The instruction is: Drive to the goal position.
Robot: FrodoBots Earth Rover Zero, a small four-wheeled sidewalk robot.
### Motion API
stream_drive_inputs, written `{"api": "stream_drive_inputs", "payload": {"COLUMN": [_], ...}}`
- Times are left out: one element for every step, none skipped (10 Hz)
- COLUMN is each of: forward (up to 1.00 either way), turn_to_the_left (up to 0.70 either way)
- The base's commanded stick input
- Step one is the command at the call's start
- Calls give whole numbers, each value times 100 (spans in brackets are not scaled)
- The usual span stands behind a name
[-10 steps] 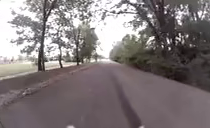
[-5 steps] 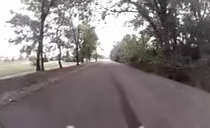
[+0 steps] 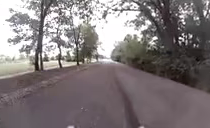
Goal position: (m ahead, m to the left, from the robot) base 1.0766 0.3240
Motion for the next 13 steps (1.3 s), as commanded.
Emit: {"api": "stream_drive_inputs", "payload": {"forward": [70,70,70,70,70,70,70,70,70,70,70,70,70], "turn_to_the_left": [0,0,0,0,0,0,0,0,0,0,0,0,0]}}
